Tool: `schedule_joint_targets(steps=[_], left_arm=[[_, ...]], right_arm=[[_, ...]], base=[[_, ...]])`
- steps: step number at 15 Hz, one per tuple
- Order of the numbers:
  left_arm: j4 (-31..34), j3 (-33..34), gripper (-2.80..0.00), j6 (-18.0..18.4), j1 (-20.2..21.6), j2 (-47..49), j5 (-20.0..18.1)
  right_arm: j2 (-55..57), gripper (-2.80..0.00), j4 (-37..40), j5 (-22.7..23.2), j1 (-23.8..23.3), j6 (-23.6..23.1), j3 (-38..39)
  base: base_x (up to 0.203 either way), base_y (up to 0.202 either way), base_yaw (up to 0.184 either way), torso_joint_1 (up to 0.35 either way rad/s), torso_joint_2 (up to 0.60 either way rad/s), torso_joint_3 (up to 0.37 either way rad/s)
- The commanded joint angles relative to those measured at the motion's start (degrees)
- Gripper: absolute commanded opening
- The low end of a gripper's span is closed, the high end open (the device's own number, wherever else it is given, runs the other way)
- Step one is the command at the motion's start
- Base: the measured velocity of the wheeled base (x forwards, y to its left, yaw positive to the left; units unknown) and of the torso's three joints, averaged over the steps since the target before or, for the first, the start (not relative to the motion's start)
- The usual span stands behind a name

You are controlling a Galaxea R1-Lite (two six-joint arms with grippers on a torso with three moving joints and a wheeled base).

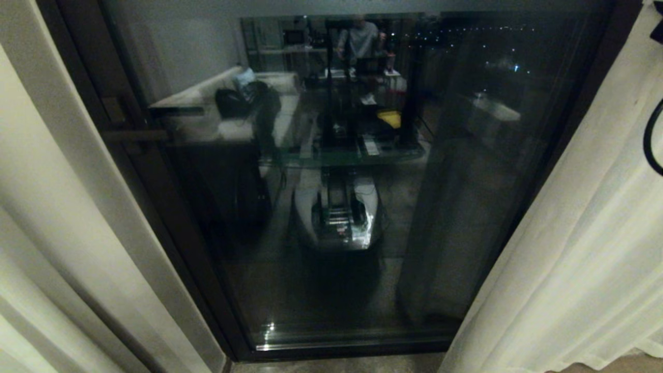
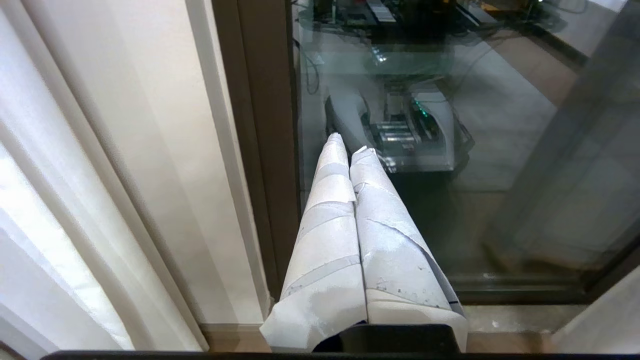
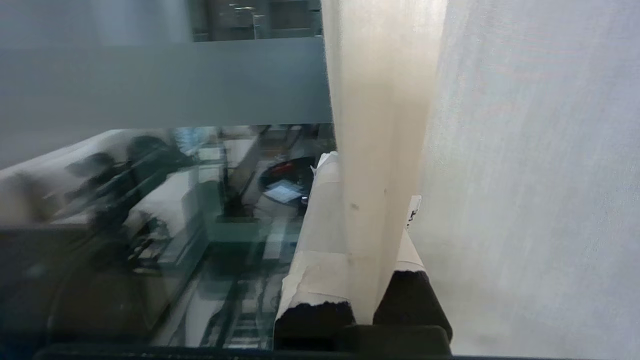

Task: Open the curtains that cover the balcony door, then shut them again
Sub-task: Close the inner curtains on both sides

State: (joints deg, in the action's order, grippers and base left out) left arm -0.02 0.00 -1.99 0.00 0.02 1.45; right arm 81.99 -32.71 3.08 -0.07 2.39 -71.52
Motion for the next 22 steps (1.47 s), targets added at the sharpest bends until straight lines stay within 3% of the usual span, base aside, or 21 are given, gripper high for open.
schedule_joint_targets(steps=[1, 11, 14, 19, 22], left_arm=[[0.02, 0.00, -2.80, 0.06, -0.09, -0.02, 0.04], [0.02, 0.00, -2.80, 0.06, -0.09, -0.02, 0.04], [0.02, 0.00, -2.80, 0.06, -0.09, -0.02, 0.04], [0.02, 0.00, -2.80, 0.06, -0.09, -0.02, 0.04], [0.02, 0.00, -2.80, 0.06, -0.09, -0.02, -0.04]], right_arm=[[0.10, -2.80, -0.34, 0.17, 0.16, -0.10, 0.28], [0.00, -2.80, -0.43, 0.17, 1.67, -0.19, 1.96], [-0.53, -2.80, -0.43, -0.03, 6.37, -0.84, 2.18], [-0.17, -2.80, -0.43, -0.22, 15.89, -5.88, 2.15], [-0.17, -2.80, -0.34, -0.22, 17.95, -6.87, 2.44]], base=[[0.000, 0.000, 0.000, 0.000, 0.00, 0.000], [0.000, 0.000, 0.000, 0.000, 0.00, 0.000], [0.000, 0.000, 0.000, 0.000, 0.00, 0.000], [0.000, 0.000, 0.000, 0.000, 0.00, 0.000], [0.000, 0.000, 0.000, 0.000, 0.00, 0.000]])
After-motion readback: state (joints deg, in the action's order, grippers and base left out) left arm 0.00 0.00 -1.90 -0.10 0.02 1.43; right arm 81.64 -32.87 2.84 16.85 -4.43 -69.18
